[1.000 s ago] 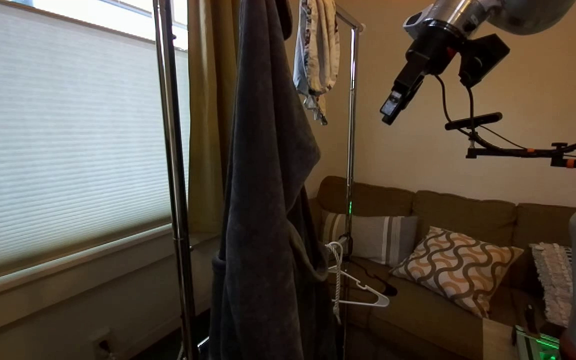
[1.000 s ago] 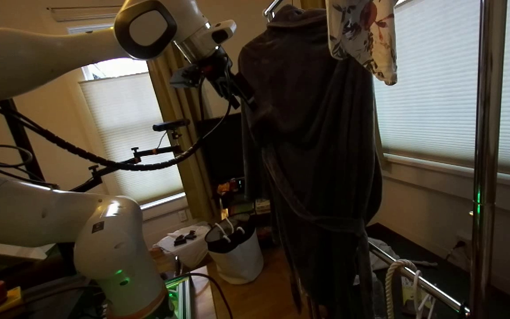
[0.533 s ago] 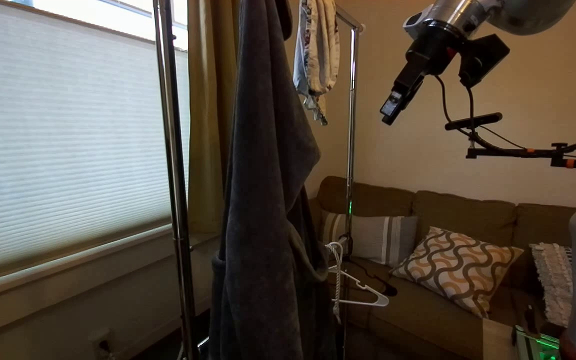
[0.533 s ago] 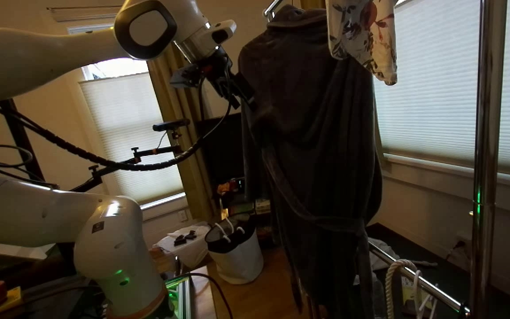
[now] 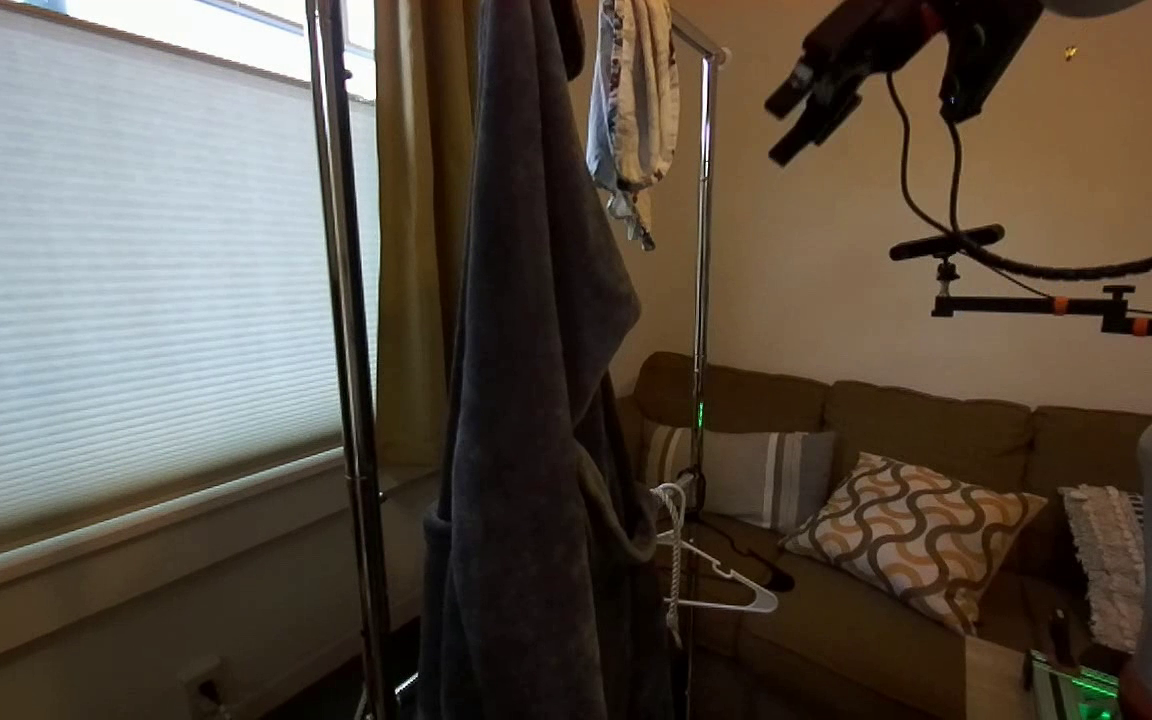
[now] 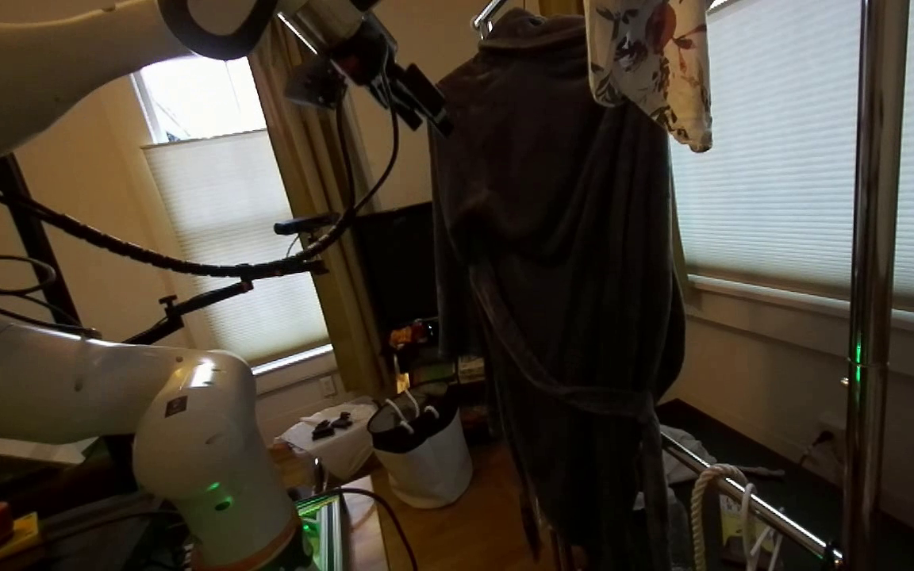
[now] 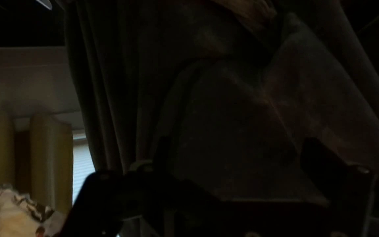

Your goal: Move the robe from the top to the bottom of the clothing rack

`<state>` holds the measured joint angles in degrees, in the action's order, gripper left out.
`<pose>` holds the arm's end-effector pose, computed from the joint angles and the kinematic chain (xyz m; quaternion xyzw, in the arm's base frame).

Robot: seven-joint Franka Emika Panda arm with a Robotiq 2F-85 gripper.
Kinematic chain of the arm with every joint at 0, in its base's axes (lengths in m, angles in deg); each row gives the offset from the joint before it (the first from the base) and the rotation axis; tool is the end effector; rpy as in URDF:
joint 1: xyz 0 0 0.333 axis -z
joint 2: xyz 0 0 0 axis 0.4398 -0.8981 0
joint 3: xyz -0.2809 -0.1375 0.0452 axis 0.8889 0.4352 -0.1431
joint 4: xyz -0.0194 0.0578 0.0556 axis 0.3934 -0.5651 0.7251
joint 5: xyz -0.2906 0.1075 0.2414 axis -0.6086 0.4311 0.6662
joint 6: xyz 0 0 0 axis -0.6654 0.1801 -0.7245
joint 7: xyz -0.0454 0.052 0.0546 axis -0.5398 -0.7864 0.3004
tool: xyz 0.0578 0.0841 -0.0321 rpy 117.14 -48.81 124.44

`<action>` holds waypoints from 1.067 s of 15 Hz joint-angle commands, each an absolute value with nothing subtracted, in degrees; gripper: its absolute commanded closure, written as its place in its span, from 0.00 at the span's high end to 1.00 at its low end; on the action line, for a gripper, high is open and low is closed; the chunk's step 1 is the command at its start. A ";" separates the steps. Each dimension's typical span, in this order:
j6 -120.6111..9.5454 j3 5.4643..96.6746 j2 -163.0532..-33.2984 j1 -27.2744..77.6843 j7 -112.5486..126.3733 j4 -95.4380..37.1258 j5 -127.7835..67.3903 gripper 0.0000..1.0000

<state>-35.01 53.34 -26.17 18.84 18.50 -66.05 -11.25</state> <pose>0.2690 -0.0023 0.7429 -0.9213 -0.0613 -0.3440 0.1708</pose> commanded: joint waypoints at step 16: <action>-26.66 40.31 -51.50 22.77 2.09 -26.83 -16.33 1.00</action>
